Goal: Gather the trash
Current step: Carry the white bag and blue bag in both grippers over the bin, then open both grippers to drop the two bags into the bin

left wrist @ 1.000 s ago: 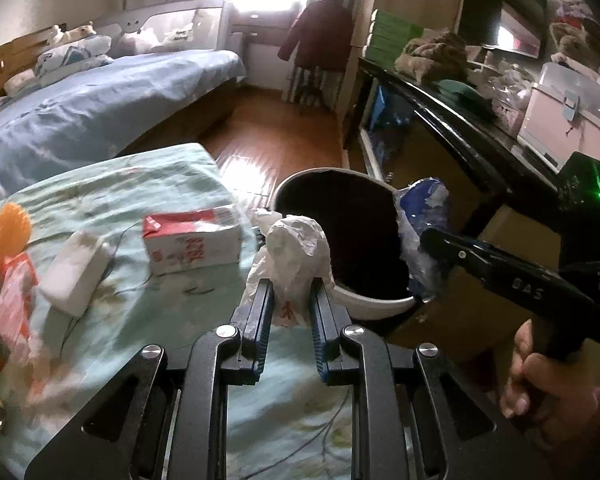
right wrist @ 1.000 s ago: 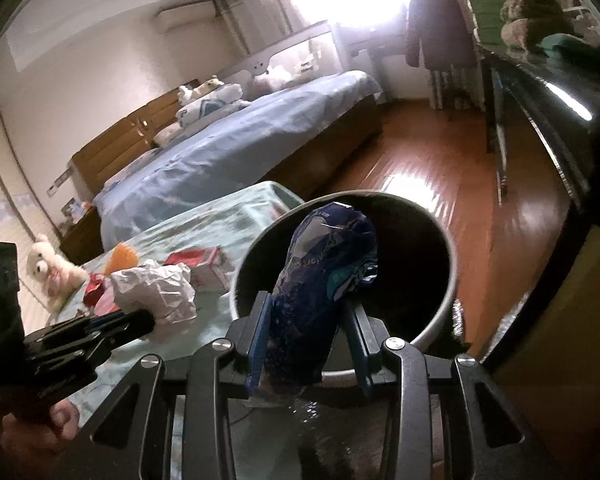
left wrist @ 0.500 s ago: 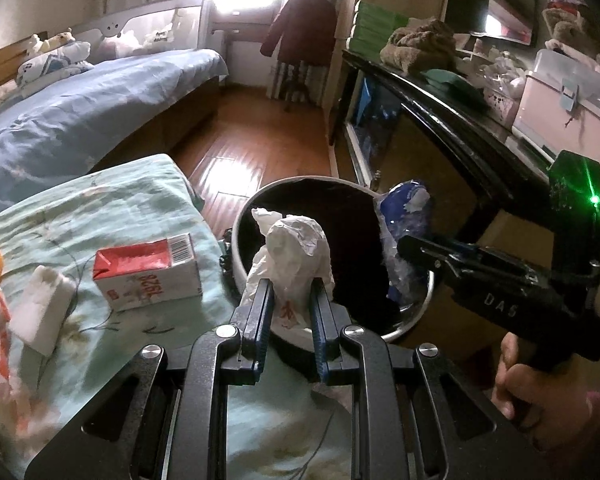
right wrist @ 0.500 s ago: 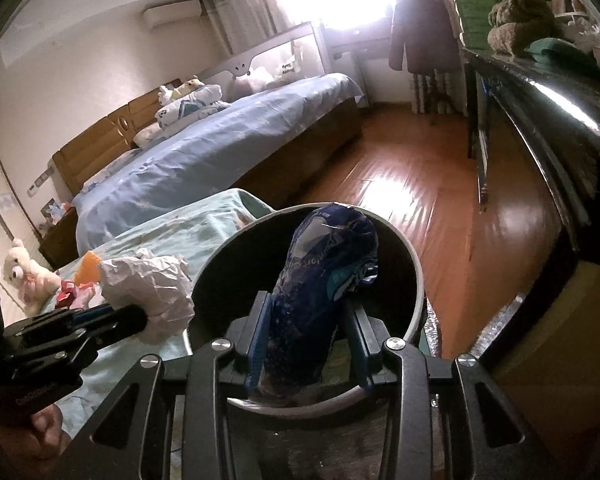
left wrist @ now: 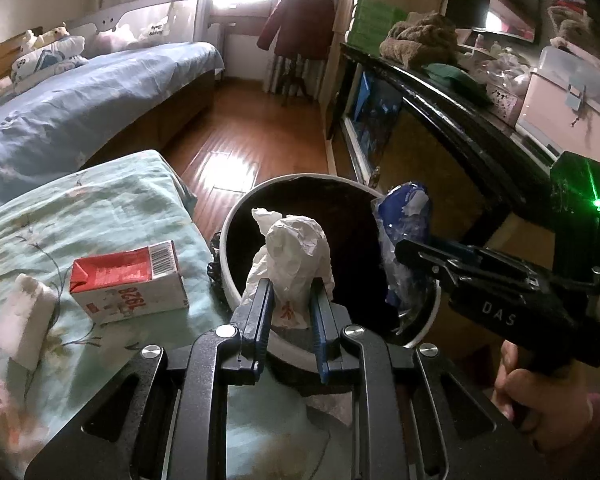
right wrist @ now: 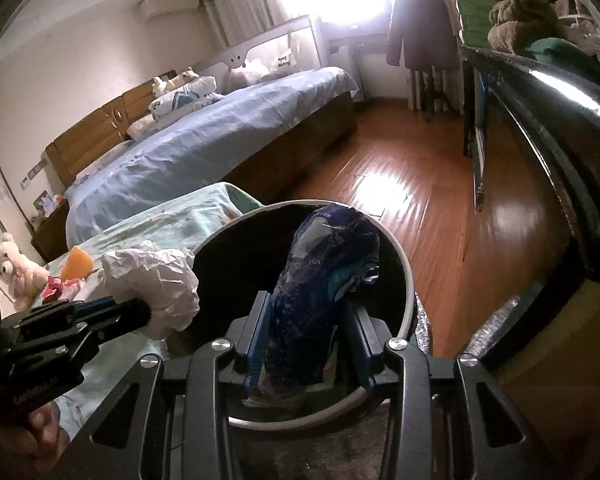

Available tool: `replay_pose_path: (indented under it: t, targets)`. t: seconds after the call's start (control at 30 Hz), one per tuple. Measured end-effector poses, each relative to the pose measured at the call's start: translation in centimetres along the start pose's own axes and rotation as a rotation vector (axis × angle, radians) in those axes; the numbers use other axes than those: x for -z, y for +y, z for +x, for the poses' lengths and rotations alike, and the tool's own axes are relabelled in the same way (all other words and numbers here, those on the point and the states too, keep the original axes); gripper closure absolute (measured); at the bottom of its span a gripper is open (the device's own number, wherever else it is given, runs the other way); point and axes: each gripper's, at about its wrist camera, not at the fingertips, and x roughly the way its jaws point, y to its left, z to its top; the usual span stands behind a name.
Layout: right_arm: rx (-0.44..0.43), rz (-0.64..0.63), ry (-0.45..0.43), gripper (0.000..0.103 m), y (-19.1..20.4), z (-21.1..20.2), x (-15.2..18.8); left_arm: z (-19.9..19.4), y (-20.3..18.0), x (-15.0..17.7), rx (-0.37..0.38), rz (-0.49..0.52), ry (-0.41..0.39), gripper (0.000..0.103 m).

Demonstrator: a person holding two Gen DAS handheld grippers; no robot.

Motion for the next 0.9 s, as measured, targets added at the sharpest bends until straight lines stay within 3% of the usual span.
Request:
replay_pose_path:
  t: [0.47, 0.63, 0.7, 0.83, 0.9]
  targets:
    - [0.01, 0.002, 0.035, 0.062, -0.9, 1.2, -0.5, 1.9, 0.0, -1.1, 0.005, 0.005, 0.013, 0.081]
    - [0.007, 0.007, 0.051, 0.058, -1.1, 1.6, -0.5, 2.0, 0.3, -1.1, 0.01, -0.003, 0.017, 0.061]
    - [-0.003, 0.016, 0.051, 0.044, -1.3, 1.5, -0.5, 1.6, 0.5, -0.9, 0.01, -0.011, 0.005, 0.056]
    - [-0.008, 0.024, 0.039, 0.038, -1.2, 1.0, -0.4, 0.9, 1.2, -0.4, -0.003, -0.043, -0.014, 0.04]
    - [-0.012, 0.025, 0.033, 0.031, -1.0, 0.8, -0.3, 0.7, 1.6, -0.1, -0.01, -0.059, -0.022, 0.037]
